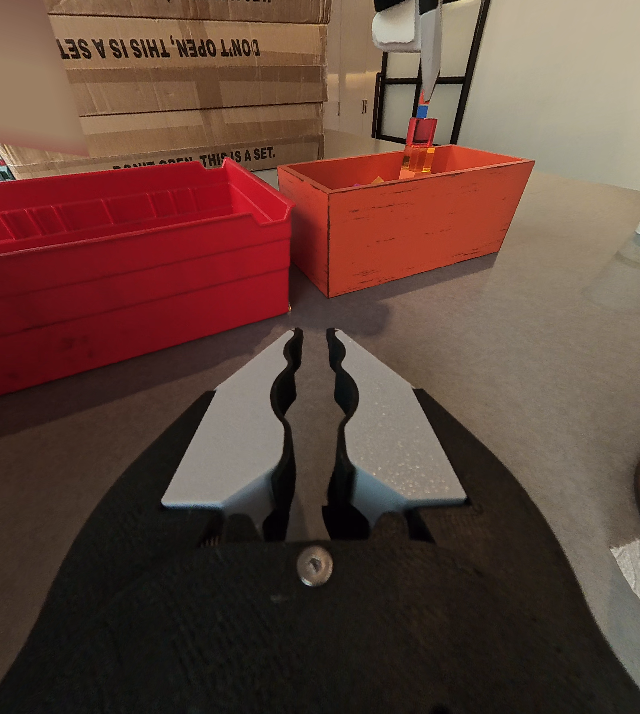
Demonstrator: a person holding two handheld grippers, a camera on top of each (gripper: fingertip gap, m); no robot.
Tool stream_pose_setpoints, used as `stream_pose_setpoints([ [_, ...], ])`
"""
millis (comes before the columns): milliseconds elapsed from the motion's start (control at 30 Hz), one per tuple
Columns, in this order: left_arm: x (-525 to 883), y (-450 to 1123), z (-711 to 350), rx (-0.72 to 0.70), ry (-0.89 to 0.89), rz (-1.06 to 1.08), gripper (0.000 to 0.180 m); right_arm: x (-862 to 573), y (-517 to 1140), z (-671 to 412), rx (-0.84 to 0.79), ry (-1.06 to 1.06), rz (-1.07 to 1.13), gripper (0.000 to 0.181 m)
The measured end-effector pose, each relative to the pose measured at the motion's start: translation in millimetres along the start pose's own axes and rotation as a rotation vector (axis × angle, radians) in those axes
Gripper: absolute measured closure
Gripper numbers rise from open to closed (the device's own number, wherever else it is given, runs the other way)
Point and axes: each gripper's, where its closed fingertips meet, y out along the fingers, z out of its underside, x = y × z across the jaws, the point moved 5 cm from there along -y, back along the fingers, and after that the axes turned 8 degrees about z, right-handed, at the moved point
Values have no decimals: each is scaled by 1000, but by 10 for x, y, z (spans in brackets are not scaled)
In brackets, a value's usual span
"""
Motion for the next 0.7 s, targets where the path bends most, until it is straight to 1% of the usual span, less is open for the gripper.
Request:
stream_pose_setpoints([
  [133, 1, 15, 6, 1, -2, 3, 169, 1, 2, 2, 3, 2, -3, 170],
  [267, -5, -8, -5, -1, -4, 0, 152, 0, 2, 3, 3, 7, -5, 170],
  [400, -39, -258, -93, -67, 17, -32, 152, 2, 1, 5, 5, 9, -9, 170],
  [500, -178, -701, -172, -196, 40, -61, 152, 5, 0, 6, 4, 8, -12, 170],
  [567, -386, -1106, -150, -350, 81, -101, 151, 10, -1, 6, 5, 4, -13, 169],
  [633, -680, -1482, 44, -531, 127, -166, 144, 17, -3, 6, 4, -6, -10, 169],
  [700, -996, -1656, 435, -682, 132, -230, 134, 20, -6, 5, 2, -19, 3, 169],
])
